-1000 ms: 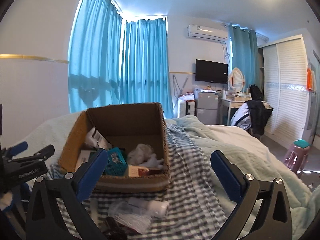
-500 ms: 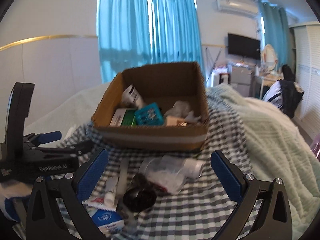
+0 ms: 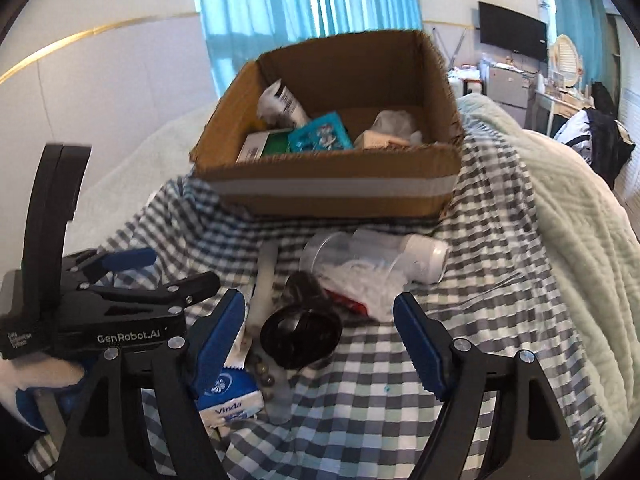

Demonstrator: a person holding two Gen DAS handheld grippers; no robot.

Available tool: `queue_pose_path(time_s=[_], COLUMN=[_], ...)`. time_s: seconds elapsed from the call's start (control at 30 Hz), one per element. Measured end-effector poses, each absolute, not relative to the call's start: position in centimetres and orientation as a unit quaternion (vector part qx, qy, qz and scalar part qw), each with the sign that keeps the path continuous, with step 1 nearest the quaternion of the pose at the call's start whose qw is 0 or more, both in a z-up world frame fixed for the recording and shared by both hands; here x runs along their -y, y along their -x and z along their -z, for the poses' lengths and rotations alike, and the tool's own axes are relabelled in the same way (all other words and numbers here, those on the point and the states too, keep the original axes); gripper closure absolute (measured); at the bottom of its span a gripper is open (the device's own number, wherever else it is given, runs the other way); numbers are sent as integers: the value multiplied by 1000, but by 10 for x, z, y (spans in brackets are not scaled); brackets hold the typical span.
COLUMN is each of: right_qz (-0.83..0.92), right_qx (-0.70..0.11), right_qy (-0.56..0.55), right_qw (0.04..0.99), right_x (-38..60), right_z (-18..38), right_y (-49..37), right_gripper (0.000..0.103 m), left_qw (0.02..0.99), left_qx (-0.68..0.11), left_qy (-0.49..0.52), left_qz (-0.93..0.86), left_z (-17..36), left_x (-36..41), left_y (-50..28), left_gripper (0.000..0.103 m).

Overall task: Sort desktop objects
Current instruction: 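Move both grippers back down to the remaining items on the cloth, then grasp the white toothpaste tube with the left gripper while the right grasps the black cup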

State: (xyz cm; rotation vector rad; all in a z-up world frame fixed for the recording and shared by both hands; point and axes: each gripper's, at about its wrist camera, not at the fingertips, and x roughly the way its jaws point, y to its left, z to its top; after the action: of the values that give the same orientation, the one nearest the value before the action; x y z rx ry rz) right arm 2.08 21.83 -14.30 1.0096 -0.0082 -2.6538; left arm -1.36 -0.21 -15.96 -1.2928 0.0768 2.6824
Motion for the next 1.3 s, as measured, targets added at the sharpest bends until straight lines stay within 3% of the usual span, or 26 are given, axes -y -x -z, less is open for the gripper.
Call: queue_pose_path(time_s=[0.63,0.9,0.97,1.07,1.3], right_qz=[886,875,871,864,869], right_qx=[18,26,27,34,22], right_qy=[-439,-450,-454,-458,-449], right_qw=[149,175,184,206,209], right_x=[-216,-209,-207,-205,-203], right_z=[182,187,189,190,185], right_y=[15,27,30,32,27], right_gripper=[28,28,30,44,45], left_qw=[82,133,135,135,133], left_qx=[3,15,15,11,5], left_qy=[554,548,541,532,503], left_qz=[-829,-826,-830,-836,-854], left_z=[217,216,214,210,193], left_x=[2,-5,-7,-9,-8], left_y=[50,40,38,34,31], left_gripper=[11,60,65,69,73])
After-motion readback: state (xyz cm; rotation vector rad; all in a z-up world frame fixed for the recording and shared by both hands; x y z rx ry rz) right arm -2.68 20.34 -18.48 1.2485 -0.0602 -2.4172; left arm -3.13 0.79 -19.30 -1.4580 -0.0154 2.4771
